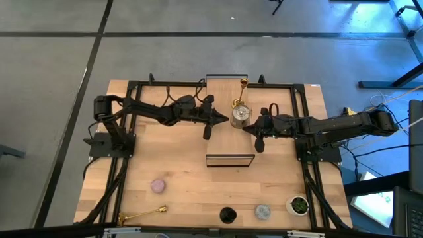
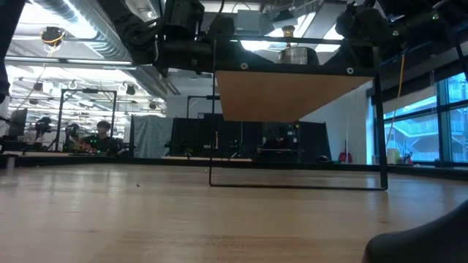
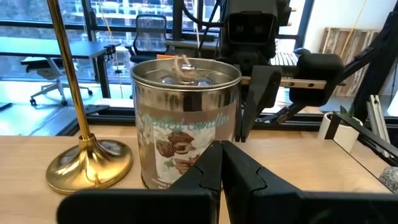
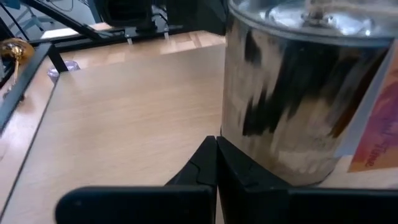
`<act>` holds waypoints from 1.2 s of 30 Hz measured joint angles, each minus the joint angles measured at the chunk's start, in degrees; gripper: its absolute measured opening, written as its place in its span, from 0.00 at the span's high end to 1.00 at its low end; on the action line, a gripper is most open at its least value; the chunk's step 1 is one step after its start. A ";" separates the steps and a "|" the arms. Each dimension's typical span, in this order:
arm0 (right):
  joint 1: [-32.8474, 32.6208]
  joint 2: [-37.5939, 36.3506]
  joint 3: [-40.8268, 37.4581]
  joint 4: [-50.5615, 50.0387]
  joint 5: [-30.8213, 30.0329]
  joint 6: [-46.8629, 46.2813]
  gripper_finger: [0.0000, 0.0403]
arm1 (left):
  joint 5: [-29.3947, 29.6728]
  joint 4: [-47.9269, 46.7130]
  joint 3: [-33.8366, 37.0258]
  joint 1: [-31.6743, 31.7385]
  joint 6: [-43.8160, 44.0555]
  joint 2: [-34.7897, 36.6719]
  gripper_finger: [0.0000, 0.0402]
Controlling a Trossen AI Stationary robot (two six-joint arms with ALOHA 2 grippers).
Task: Pick & Place candle stick holders
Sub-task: Put the brown scented candle on the shelf
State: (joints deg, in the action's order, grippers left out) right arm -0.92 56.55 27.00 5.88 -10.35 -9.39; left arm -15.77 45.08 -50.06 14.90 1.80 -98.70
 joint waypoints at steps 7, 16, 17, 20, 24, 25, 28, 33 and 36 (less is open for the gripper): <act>0.01 0.00 0.00 0.61 0.00 0.26 1.00 | 0.00 -0.32 -0.79 0.24 -0.05 0.00 1.00; 0.01 0.00 0.00 1.01 0.00 -0.07 1.00 | -0.24 -2.48 -2.63 0.24 -1.07 0.00 1.00; 0.00 0.00 0.00 1.18 0.00 -0.09 1.00 | -0.24 -2.46 -2.64 0.24 -1.09 0.00 1.00; 0.00 0.00 0.00 1.49 -0.02 -0.22 1.00 | -0.04 -2.60 -2.64 0.24 -1.09 0.00 1.00; 0.00 0.00 0.00 2.72 -0.01 -0.38 1.00 | 0.21 -2.90 -2.64 0.44 -1.09 0.00 1.00; 0.00 0.00 0.00 2.70 -0.02 -0.44 1.00 | 0.22 -2.89 -2.64 0.55 -1.09 0.00 1.00; 0.00 0.00 0.00 3.25 -0.02 -0.64 1.00 | 0.22 -2.88 -2.64 0.91 -1.07 0.00 1.00; 0.00 1.31 0.02 4.94 -0.05 -1.02 1.00 | 0.23 -2.87 -2.64 1.36 -1.06 0.00 1.00; 0.00 3.35 0.02 6.39 -0.13 -1.61 1.00 | 0.04 -2.92 -2.70 1.36 -1.04 0.00 1.00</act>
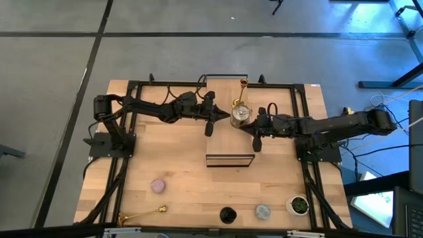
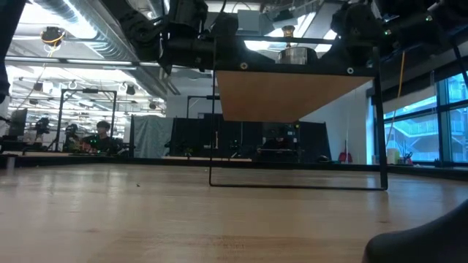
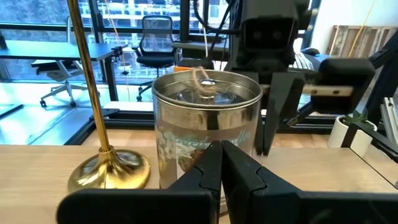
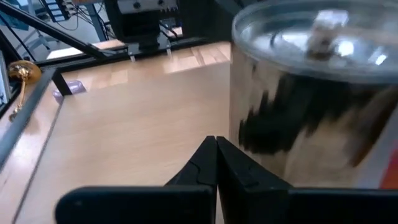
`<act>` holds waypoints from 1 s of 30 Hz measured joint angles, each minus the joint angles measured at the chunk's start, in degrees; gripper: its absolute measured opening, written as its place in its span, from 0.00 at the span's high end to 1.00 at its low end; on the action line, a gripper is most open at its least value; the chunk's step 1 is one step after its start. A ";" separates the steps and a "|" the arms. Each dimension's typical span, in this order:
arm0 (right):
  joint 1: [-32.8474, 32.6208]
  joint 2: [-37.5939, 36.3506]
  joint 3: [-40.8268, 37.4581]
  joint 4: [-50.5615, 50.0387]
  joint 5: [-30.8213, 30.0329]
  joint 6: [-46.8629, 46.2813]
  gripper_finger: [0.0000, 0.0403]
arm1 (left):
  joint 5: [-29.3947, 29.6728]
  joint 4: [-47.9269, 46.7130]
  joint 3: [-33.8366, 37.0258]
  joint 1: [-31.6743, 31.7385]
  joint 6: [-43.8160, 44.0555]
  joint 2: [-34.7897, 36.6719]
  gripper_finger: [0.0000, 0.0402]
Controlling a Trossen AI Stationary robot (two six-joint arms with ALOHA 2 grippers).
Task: Pick & Place candle stick holders
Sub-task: Put the brown scented candle on the shelf
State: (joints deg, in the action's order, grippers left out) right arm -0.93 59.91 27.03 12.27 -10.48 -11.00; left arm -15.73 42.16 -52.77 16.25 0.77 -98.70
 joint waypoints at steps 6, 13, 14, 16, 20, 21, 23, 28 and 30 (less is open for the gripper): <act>0.00 3.46 0.00 2.21 0.02 -0.14 1.00 | -0.82 -0.47 -0.77 -0.02 0.03 0.00 1.00; 0.00 3.53 0.00 2.65 0.02 -0.14 1.00 | -2.36 -1.98 -0.77 -0.02 0.64 -0.06 1.00; 0.00 3.53 0.00 2.87 0.02 -0.14 1.00 | -2.46 -1.60 -0.78 -0.12 0.74 -0.42 1.00; 0.00 3.53 0.00 3.39 0.04 -0.14 1.00 | -2.48 -2.13 -0.82 -0.20 0.99 -0.92 1.00; 0.00 3.53 0.00 3.61 0.04 -0.14 1.00 | -2.48 -0.83 -0.84 -0.28 1.65 -2.23 1.00; 0.01 3.53 0.00 3.65 0.04 -0.14 1.00 | -2.48 -0.60 -0.79 -0.26 1.85 -2.73 1.00; 0.00 3.53 0.00 3.65 0.05 -0.14 1.00 | -2.60 0.05 -1.07 -0.26 2.02 -3.63 1.00; 0.00 3.53 0.00 3.83 0.15 -0.14 1.00 | -2.66 -0.53 -2.71 -0.30 2.06 -5.05 1.00; 0.00 3.53 0.00 3.86 0.15 -0.14 1.00 | -2.46 -0.34 -3.28 -0.42 1.98 -5.05 1.00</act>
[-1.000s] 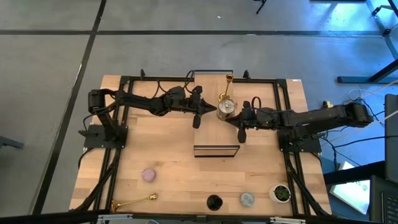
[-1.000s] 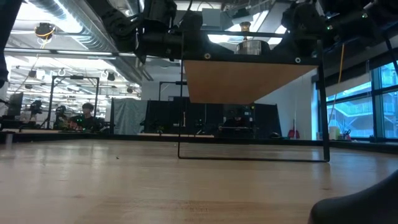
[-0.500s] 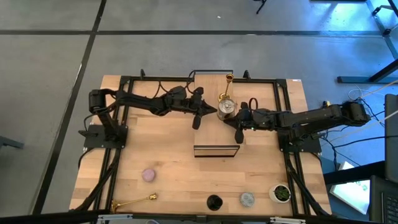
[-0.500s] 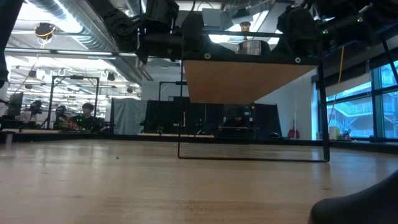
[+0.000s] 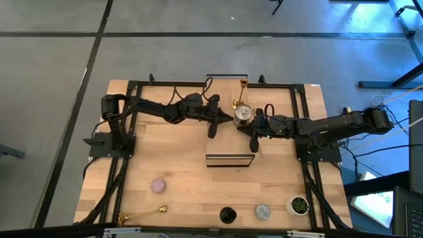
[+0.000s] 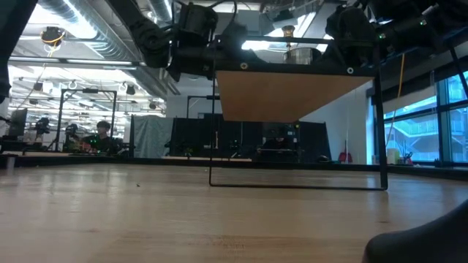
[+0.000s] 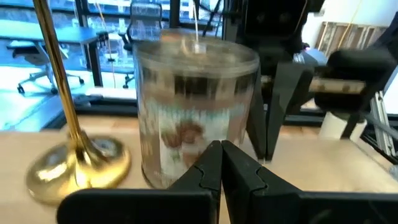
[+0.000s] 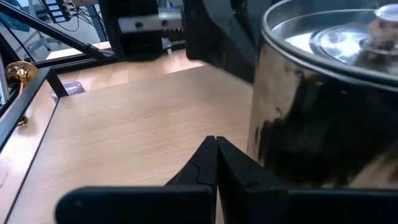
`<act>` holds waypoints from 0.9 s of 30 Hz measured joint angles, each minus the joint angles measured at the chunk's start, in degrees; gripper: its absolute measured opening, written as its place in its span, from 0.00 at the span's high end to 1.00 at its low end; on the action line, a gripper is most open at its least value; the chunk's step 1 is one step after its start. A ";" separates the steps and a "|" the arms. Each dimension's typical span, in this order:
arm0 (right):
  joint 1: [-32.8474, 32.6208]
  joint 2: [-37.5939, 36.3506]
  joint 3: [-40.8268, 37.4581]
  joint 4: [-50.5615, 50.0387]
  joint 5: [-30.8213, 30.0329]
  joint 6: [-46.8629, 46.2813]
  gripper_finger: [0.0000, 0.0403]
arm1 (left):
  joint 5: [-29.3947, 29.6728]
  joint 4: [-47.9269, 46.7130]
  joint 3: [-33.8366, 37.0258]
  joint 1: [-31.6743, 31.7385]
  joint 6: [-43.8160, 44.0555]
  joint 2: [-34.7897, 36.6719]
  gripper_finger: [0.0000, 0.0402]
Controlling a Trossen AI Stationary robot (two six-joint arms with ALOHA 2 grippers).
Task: Pick & Place candle stick holders
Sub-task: Put the brown scented candle on the shelf, then put the golden candle holder on the shelf
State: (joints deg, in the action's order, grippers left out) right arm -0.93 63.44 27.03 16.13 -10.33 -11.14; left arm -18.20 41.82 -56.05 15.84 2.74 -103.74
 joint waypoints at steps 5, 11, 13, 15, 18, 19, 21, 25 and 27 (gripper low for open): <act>-1.11 0.00 0.00 0.01 0.00 0.00 1.00 | 0.36 -0.70 0.00 -0.07 0.37 0.50 1.00; -2.23 -0.02 0.00 0.15 0.00 1.49 1.00 | 0.76 -1.37 0.00 -1.32 0.57 0.66 1.00; -2.23 -0.02 0.00 0.19 0.00 2.17 1.00 | 0.86 -1.39 0.00 -2.15 0.56 0.66 1.00; -2.21 -0.04 0.00 0.30 -0.01 2.69 1.00 | 1.83 -1.77 0.00 -2.96 0.52 0.66 1.00; -2.07 -0.04 0.00 0.43 0.00 2.83 1.00 | 3.67 -3.24 0.00 -4.07 0.02 0.94 1.00; -2.08 -0.04 0.00 0.42 0.02 2.84 1.00 | 4.39 -4.31 0.03 -4.42 -0.33 1.38 1.00; -2.08 -0.04 0.00 0.08 0.41 2.83 1.00 | 6.60 -7.01 0.04 -5.27 -1.48 2.64 1.00; -2.00 -0.07 0.02 -0.12 1.58 2.88 1.00 | 9.01 -10.49 0.37 -7.17 -3.68 6.02 1.00; -1.78 -0.07 0.02 -0.14 1.89 3.25 1.00 | 9.82 -11.61 0.37 -8.33 -4.74 7.84 1.00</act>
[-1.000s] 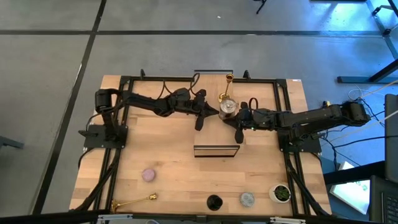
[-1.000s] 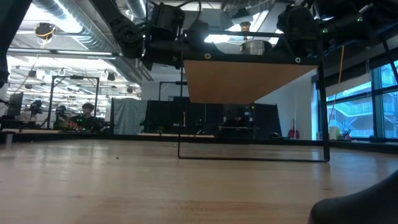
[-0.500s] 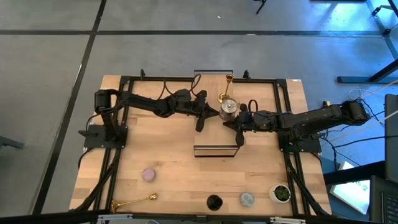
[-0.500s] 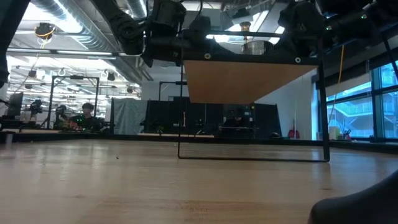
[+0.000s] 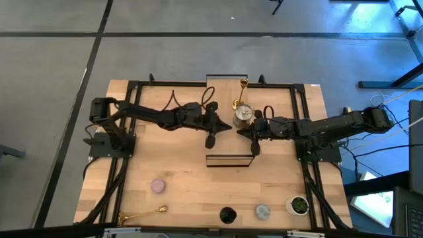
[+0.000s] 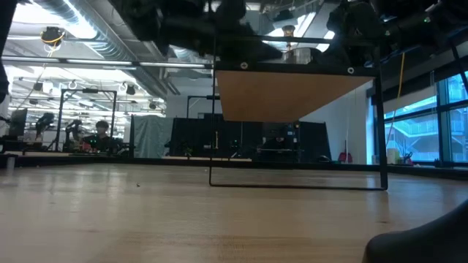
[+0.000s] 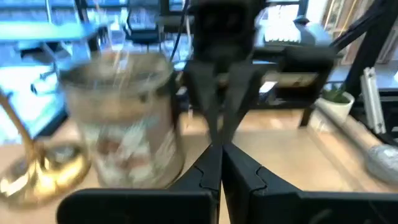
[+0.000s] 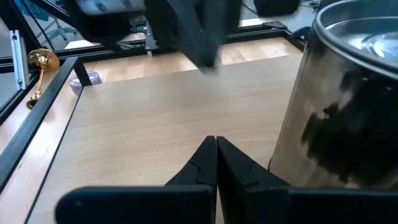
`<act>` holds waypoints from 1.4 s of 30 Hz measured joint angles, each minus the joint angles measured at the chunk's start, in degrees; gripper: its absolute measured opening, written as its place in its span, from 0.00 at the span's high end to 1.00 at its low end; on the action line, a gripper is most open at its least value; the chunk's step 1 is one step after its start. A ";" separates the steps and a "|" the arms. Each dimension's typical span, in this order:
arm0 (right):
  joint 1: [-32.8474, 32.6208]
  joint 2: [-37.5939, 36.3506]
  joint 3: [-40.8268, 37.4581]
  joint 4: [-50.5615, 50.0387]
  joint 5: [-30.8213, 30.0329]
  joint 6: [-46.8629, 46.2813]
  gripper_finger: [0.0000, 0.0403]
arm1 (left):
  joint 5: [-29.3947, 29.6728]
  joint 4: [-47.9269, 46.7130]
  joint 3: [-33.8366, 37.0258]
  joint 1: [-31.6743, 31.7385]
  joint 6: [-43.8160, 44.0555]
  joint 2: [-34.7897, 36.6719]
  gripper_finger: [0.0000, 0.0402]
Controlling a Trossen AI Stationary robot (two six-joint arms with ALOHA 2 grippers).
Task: Pick & Place candle stick holders
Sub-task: Put the golden candle holder on the shelf
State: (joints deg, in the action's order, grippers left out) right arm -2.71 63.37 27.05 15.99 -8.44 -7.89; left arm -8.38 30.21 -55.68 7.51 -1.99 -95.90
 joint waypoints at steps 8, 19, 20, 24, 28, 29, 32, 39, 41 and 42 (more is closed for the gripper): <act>2.20 0.00 0.00 0.56 5.42 2.15 1.00 | 2.48 -2.18 0.00 -3.28 -2.81 4.39 1.00; 3.79 0.02 -0.02 2.08 11.56 2.33 1.00 | 4.55 -3.47 0.02 -4.50 -2.87 4.77 1.00; 3.81 0.02 -0.02 2.11 11.57 2.29 1.00 | 4.71 -3.47 0.02 -4.48 -2.87 4.77 1.00; 3.81 0.02 -0.02 2.59 12.13 2.37 1.00 | 4.85 -3.47 0.02 -4.48 -2.85 4.77 1.00; 3.84 0.02 -0.02 2.60 12.27 2.45 1.00 | 4.83 -3.47 0.02 -4.48 -2.85 4.77 1.00; 3.84 0.02 -0.02 2.64 12.41 2.51 1.00 | 4.83 -3.47 0.02 -4.48 -2.85 4.77 1.00; 3.84 0.04 -0.02 2.69 13.60 2.78 1.00 | 4.83 -3.47 0.02 -4.48 -2.85 4.77 1.00; 3.92 0.04 -0.02 2.69 14.54 3.81 1.00 | 4.83 -3.47 0.02 -4.48 -2.83 4.77 1.00; 3.92 0.04 -0.02 2.70 14.35 3.88 1.00 | 4.84 -3.47 0.02 -4.48 -2.80 4.77 1.00; 3.92 0.04 -0.02 2.69 13.66 3.85 1.00 | 4.85 -3.49 0.02 -4.48 -2.80 4.77 1.00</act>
State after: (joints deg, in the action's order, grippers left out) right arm 1.21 63.42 27.03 18.67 5.22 -4.04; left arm -3.53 26.72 -55.66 3.03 -4.80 -91.13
